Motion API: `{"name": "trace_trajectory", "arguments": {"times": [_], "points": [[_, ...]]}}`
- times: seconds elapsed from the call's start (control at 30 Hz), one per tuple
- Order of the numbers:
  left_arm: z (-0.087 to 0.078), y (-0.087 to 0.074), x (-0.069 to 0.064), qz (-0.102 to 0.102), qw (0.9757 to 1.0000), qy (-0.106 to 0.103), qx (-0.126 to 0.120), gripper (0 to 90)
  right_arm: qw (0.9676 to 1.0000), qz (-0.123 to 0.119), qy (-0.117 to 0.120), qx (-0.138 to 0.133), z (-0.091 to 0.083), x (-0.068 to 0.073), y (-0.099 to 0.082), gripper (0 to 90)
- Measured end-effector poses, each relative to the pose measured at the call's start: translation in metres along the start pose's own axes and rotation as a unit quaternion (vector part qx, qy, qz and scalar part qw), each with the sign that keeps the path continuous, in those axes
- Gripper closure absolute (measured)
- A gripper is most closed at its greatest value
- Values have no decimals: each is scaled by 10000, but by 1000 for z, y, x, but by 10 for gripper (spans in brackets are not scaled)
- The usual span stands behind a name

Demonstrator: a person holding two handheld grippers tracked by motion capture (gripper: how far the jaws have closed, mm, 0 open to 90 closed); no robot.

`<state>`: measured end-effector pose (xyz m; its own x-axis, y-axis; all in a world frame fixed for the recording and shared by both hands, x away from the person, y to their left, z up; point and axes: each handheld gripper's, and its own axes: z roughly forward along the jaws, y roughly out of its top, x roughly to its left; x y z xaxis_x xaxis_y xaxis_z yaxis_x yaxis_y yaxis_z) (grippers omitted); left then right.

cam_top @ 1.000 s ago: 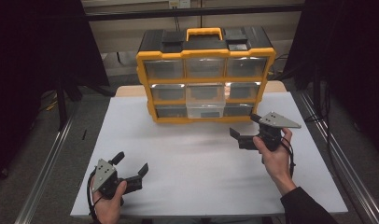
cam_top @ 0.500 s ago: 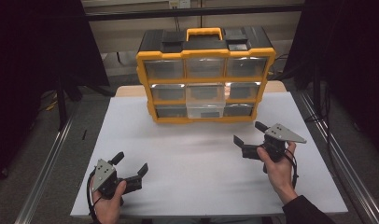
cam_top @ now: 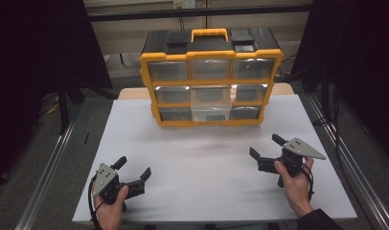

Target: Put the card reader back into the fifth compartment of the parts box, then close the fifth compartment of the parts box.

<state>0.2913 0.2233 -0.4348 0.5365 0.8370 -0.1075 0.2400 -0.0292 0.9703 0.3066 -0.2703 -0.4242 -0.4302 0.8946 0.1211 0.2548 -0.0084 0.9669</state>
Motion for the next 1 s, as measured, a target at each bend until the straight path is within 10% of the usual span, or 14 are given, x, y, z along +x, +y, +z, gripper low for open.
{"name": "trace_trajectory", "arguments": {"times": [0.57, 1.0], "points": [[-3, 2, -2, 17, 10000, 27, -33, 24, 9998, -40, -194, -93, -34, 2, -17, 16], [1, 1, -2, 3, 10000, -36, -3, 24, 10000, -43, -27, 11, -27, 5, -16, 24]]}}
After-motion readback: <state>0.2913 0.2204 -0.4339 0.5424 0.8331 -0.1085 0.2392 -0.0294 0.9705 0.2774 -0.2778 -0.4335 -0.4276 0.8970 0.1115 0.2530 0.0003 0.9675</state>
